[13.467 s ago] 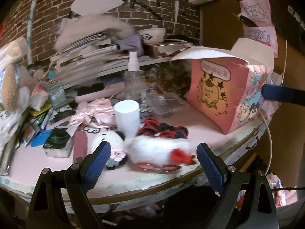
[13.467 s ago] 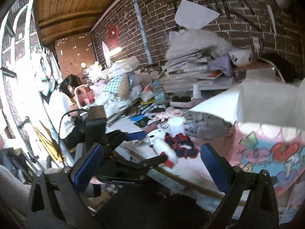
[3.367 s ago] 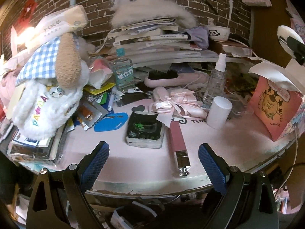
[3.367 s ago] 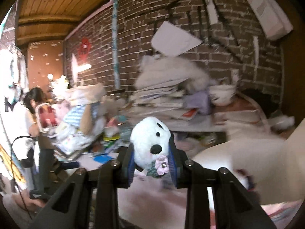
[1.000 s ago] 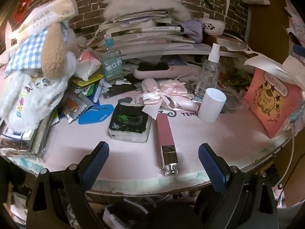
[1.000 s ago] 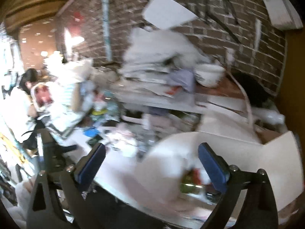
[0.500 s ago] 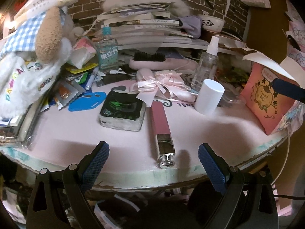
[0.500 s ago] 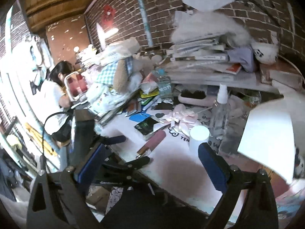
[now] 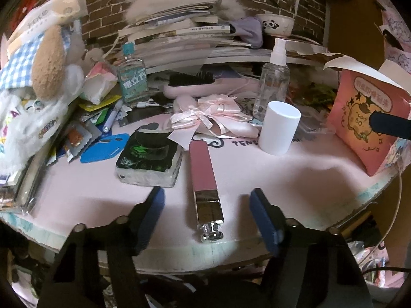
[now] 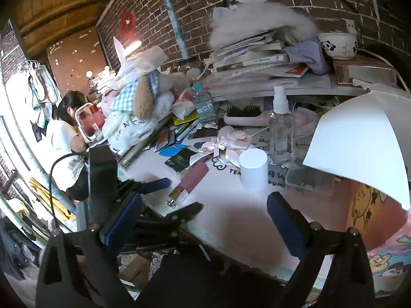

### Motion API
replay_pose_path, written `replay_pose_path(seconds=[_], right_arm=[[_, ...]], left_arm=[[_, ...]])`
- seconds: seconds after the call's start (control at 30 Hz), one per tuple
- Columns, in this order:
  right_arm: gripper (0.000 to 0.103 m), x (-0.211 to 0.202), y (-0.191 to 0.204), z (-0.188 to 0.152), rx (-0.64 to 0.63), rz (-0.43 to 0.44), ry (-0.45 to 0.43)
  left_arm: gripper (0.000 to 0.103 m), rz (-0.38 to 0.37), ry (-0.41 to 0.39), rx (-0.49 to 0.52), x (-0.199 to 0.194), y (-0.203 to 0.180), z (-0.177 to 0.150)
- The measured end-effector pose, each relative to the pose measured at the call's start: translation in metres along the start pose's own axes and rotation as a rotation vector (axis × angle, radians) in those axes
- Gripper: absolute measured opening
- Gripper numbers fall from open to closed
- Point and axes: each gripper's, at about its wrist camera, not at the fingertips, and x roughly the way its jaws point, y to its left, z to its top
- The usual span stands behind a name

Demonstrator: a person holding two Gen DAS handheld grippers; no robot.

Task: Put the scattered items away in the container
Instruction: 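Grasp the pink lipstick tube with the left gripper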

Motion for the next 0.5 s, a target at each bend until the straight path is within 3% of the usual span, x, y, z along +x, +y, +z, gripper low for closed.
replay_pose_path(seconds=[0.07,0.27,0.5], right_arm=[[0.097,0.0001,0.0011,-0.0002,-0.007,-0.001,0.001],[0.097,0.0025,0.0005,-0.0008,-0.002,0.003,0.004],[0.097,0.0034,-0.0005,-0.0015,0.0,-0.002,0.005]], left_arm=[[0.045,0.004,0.001,0.003,-0.0004,0.0002,0.0007],[0.023,-0.007,0.001,0.009,-0.001,0.0013,0.0011],[0.013,-0.025,0.003,0.014,-0.0011,0.0005,0.0028]])
